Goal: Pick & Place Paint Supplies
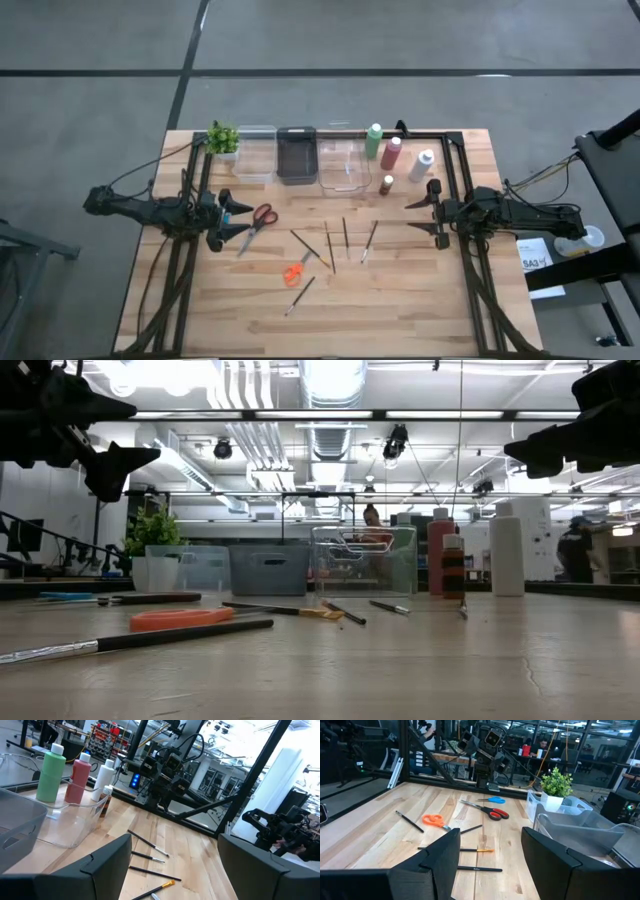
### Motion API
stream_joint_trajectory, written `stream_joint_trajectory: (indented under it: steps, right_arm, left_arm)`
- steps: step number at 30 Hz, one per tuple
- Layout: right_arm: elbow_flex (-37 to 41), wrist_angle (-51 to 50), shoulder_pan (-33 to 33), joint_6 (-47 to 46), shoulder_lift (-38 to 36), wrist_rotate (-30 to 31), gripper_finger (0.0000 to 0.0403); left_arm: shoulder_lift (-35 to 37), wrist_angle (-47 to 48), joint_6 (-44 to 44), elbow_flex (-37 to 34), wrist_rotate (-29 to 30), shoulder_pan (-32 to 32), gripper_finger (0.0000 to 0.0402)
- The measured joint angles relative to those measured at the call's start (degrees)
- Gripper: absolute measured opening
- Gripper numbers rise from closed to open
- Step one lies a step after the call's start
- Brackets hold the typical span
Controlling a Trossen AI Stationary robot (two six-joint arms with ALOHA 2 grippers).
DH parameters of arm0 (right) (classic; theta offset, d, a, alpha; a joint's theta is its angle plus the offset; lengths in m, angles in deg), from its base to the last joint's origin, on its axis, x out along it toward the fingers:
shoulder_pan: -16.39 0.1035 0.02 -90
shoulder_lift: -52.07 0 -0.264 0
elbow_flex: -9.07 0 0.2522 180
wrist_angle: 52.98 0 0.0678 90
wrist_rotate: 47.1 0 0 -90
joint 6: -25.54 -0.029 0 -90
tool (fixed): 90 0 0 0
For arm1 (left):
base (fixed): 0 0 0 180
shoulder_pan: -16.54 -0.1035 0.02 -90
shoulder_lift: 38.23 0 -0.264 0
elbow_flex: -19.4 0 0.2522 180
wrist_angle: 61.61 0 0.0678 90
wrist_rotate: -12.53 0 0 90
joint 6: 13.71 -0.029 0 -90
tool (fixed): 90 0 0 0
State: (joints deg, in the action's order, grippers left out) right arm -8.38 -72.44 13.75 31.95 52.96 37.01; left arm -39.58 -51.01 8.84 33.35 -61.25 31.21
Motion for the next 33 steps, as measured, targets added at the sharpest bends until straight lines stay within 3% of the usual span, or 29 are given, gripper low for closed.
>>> stream_joint_trajectory:
  steps: [9, 16, 20, 26, 29, 33]
  right_arm:
    - [0.01, 1.47, -0.01, -2.10, 0.02, -0.09, 0.0207]
    - [0.01, 1.65, -0.01, -26.64, 0.02, -0.13, 0.0207]
    - [0.01, 1.49, -0.01, -36.23, 0.02, 0.28, 0.0207]
    - [0.06, 2.38, -0.07, -44.34, 0.26, 15.51, 0.0207]
    - [-2.43, 2.27, -0.05, -42.13, 1.86, 17.90, 0.0207]
    - [-8.87, -5.15, -0.14, -38.99, 8.41, 22.31, 0.0207]
  left_arm:
    - [-0.01, 0.02, 0.00, 0.00, -0.01, 0.02, 0.0303]
    - [-0.02, 0.01, 0.00, 0.00, 0.01, 0.02, 0.0303]
    - [0.00, 0.00, 0.00, 0.00, 0.00, 0.00, 0.0303]
    - [-0.02, 0.00, 0.00, 0.00, 0.00, 0.00, 0.0303]
    - [-0.02, 0.00, 0.00, 0.00, 0.00, 0.00, 0.0303]
    - [-0.02, 0.01, 0.00, 0.00, 0.01, -0.01, 0.0303]
